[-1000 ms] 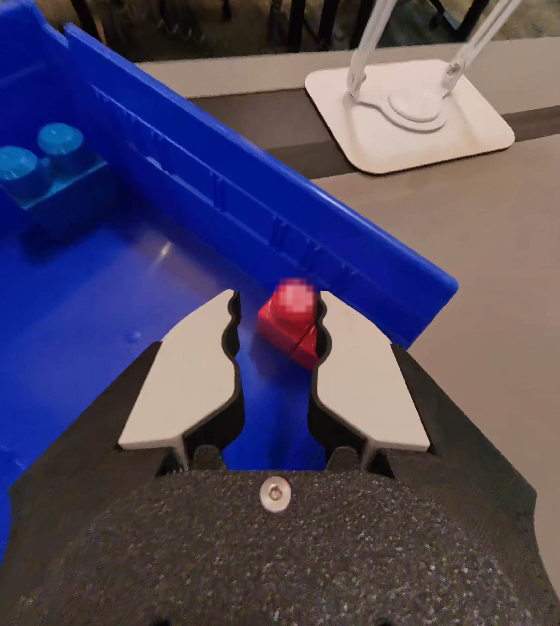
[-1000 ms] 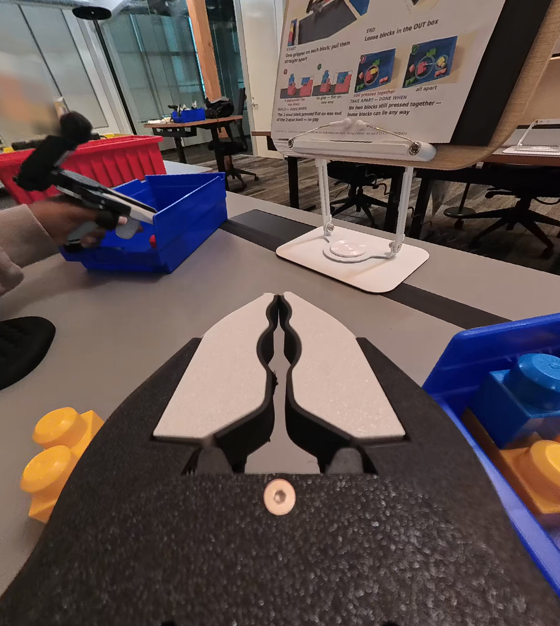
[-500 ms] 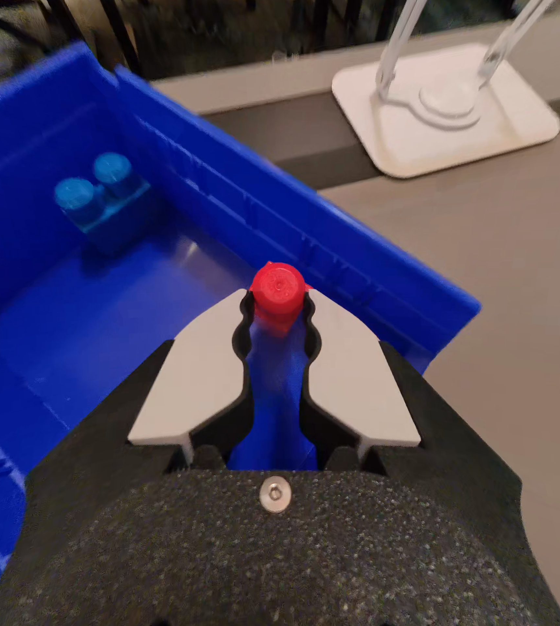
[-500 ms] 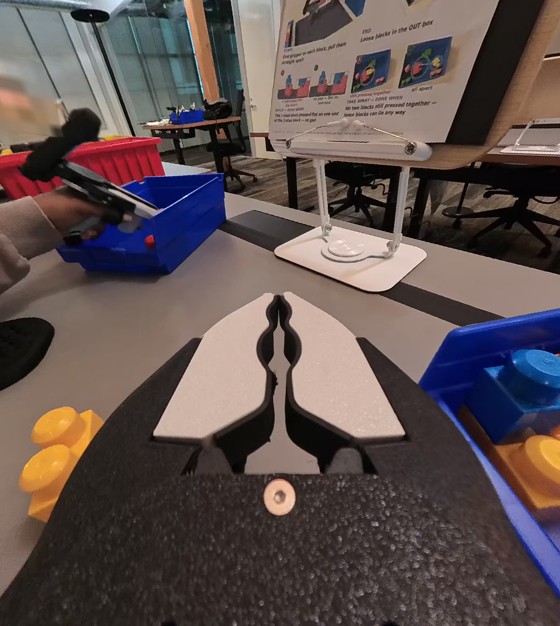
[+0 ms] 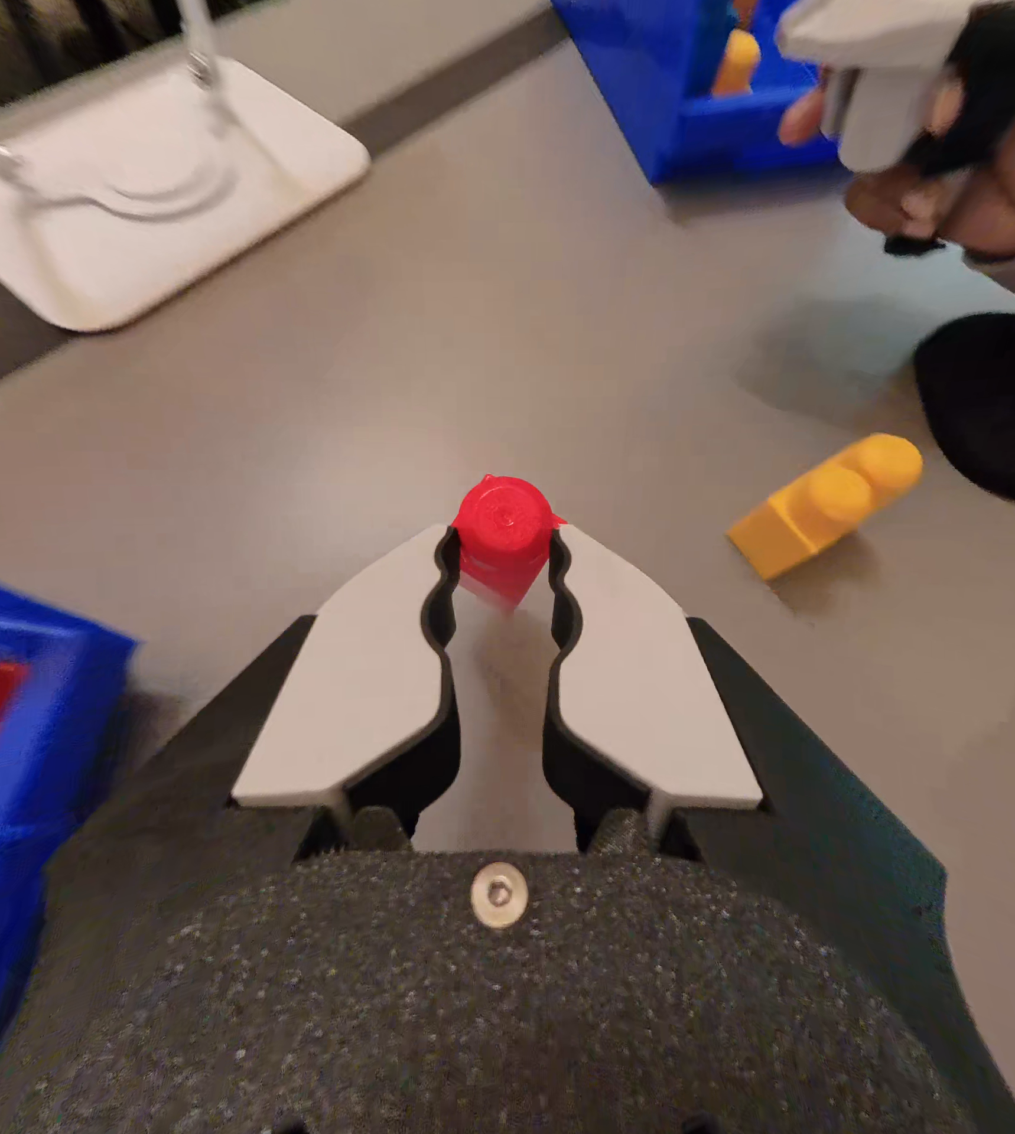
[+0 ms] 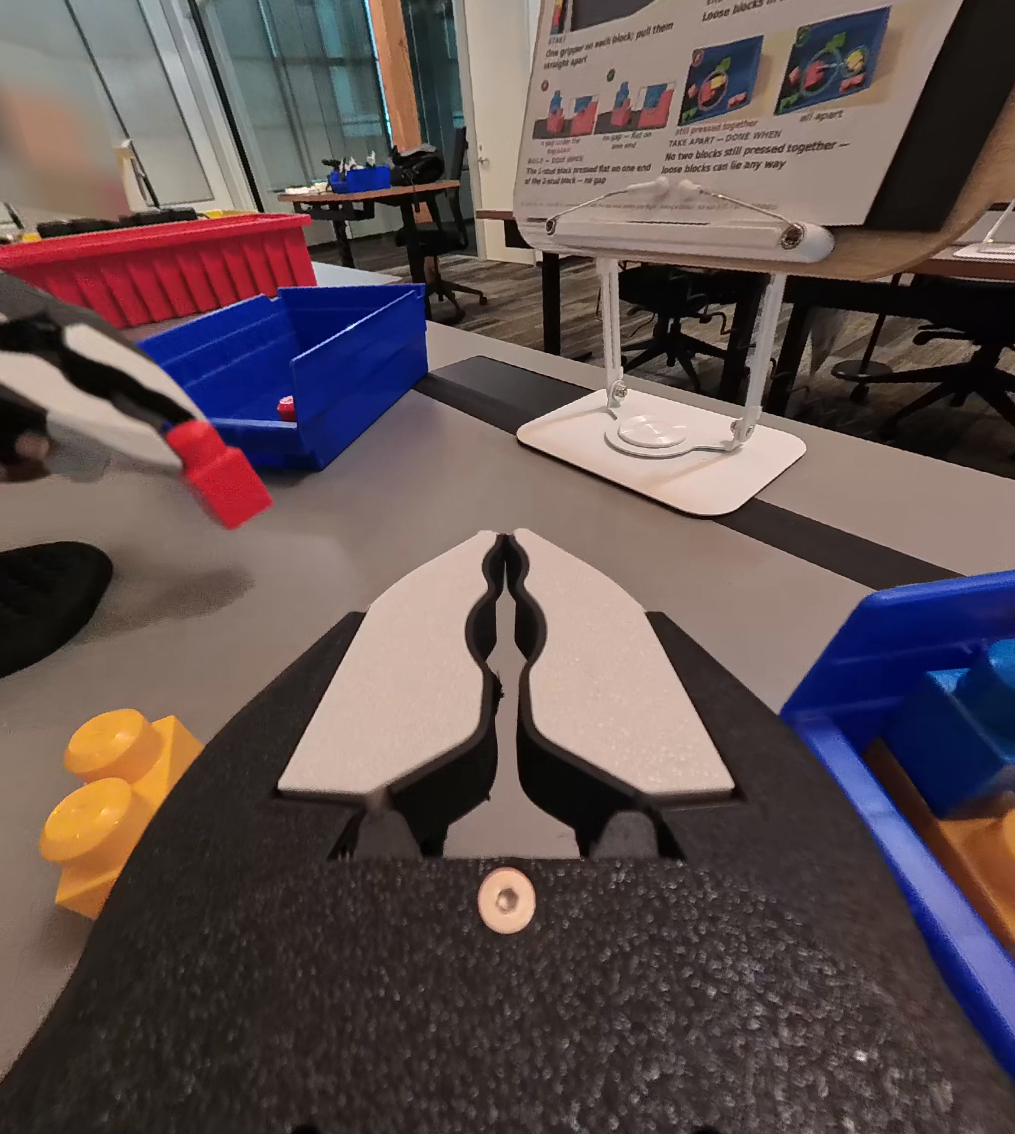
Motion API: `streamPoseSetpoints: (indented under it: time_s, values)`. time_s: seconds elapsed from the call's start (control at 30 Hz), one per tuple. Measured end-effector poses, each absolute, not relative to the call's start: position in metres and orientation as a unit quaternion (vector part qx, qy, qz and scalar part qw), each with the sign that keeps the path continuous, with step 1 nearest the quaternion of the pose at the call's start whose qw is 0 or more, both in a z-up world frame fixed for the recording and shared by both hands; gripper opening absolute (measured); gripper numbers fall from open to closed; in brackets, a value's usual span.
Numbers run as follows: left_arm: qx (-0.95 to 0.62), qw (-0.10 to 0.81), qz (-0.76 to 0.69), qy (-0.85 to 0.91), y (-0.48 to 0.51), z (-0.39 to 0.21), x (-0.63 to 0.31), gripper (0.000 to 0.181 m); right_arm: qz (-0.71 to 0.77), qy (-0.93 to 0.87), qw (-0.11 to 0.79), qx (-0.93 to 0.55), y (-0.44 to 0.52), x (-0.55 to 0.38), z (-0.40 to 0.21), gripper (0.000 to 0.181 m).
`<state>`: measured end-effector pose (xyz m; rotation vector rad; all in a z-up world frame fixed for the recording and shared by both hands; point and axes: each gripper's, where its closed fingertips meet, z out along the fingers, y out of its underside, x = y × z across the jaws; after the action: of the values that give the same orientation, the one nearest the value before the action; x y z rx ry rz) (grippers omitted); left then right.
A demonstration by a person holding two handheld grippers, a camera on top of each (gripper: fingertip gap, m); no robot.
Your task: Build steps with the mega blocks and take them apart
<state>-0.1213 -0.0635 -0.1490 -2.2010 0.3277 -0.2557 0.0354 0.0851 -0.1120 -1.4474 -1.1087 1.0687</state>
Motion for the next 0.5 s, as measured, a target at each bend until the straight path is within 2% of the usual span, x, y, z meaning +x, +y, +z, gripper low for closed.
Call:
streamPoseSetpoints:
  time_s: [0.17,0.33,0.43,0.5]
  values:
    - [-0.893,0.398,-0.141,0.154,-0.067,-0.182,-0.078,0.028,0.437,-0.465,0.491,-0.593,0.082,0.034,-0.113,0.0]
    - [-0.891,0.402,-0.129,0.165,-0.065,-0.198,-0.067,0.028,0.44,-0.496,0.482,-0.573,0.071,0.032,-0.114,0.0]
    - [-0.881,0.425,-0.116,0.172,-0.062,-0.198,-0.066,0.042,0.422,-0.564,0.46,-0.54,0.05,0.032,-0.114,0.004]
    - [-0.871,0.444,-0.118,0.174,-0.061,-0.194,-0.064,0.046,0.385,-0.636,0.416,-0.524,0.028,0.034,-0.126,0.011]
